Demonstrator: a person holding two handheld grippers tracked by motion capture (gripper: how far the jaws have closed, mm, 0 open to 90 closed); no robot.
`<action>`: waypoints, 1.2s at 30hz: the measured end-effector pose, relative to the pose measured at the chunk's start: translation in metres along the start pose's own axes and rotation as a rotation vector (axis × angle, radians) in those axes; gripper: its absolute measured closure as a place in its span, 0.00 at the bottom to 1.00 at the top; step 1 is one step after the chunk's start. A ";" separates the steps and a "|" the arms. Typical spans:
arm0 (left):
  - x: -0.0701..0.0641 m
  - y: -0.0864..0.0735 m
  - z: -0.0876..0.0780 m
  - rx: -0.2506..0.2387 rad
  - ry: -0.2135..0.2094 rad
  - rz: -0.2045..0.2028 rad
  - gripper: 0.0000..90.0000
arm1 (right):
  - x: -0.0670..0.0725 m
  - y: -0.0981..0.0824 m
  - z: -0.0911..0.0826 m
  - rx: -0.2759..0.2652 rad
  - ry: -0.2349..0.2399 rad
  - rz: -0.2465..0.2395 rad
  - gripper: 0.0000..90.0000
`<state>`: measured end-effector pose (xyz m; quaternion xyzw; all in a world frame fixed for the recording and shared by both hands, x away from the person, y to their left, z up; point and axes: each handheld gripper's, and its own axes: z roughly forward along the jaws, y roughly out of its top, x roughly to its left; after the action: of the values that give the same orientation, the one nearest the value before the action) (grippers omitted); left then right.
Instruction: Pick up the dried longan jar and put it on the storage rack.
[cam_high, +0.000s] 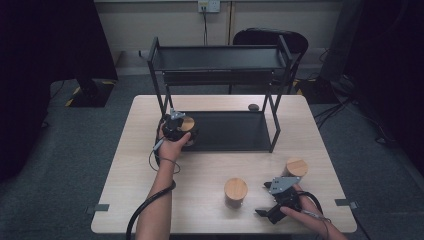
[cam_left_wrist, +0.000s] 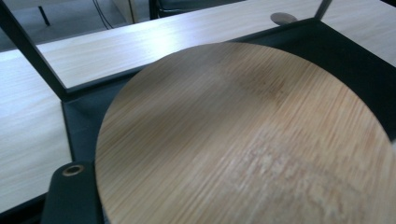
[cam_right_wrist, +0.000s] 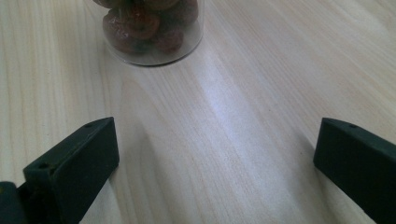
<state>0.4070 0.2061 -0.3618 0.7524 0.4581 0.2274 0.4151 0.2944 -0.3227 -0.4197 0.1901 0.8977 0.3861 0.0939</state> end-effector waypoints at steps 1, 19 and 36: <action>0.000 0.000 0.000 -0.003 0.008 0.000 0.29 | 0.000 0.000 0.000 0.000 0.000 0.000 0.00; 0.005 0.004 0.018 0.008 0.023 -0.028 0.29 | 0.000 0.000 0.000 0.000 0.000 0.001 0.00; 0.002 0.010 0.047 0.032 0.029 -0.041 0.29 | 0.000 0.000 0.000 0.000 0.000 0.001 0.00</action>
<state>0.4468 0.1857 -0.3795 0.7461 0.4827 0.2225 0.4011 0.2945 -0.3226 -0.4196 0.1906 0.8977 0.3861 0.0934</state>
